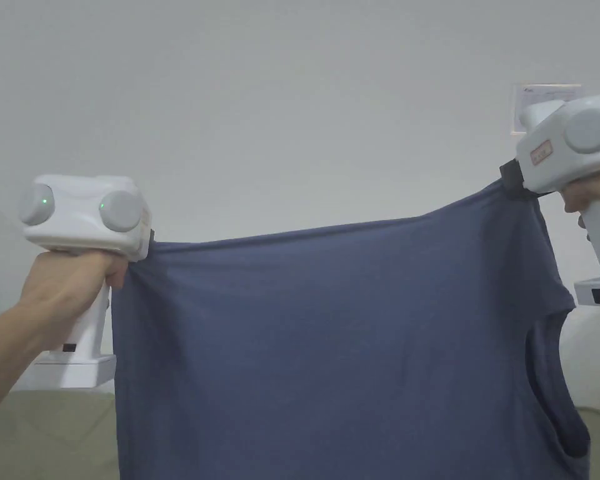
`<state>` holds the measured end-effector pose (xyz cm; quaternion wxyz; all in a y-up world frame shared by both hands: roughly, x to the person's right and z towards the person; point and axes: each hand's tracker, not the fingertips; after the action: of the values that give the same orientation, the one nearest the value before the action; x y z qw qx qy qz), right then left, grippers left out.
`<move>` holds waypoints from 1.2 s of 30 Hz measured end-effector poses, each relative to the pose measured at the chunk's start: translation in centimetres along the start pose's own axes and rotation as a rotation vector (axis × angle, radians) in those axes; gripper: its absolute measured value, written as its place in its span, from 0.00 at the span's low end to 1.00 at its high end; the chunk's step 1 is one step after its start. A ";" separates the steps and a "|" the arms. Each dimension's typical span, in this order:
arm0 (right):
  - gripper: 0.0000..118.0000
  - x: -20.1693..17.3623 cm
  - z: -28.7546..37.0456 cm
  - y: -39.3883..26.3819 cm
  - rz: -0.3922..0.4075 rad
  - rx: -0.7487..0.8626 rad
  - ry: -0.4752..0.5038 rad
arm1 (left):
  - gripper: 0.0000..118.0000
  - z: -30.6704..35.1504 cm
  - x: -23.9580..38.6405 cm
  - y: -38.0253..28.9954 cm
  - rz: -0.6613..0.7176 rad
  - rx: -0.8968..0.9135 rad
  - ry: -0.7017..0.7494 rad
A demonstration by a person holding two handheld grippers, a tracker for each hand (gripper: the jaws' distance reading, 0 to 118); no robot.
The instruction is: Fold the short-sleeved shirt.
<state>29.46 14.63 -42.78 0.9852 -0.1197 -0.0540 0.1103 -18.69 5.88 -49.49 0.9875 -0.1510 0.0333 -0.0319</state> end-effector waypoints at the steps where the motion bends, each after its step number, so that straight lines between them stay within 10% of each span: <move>1: 0.02 0.0 -0.7 0.2 -0.002 0.003 -0.006 | 0.02 -0.7 0.3 0.3 -0.001 0.008 0.008; 24: 0.02 -2.7 -17.7 -5.7 0.060 -0.045 -0.050 | 0.02 -18.6 5.6 -4.4 -0.071 -0.042 0.089; 36: 0.02 -5.2 -7.7 -27.2 0.027 -0.245 0.125 | 0.02 -12.1 3.8 -23.7 -0.095 -0.188 -0.008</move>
<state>31.04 -14.09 -43.89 0.9630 -0.2467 -0.0039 0.1086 -17.08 -20.54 -54.14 0.9664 -0.2445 0.0251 -0.0748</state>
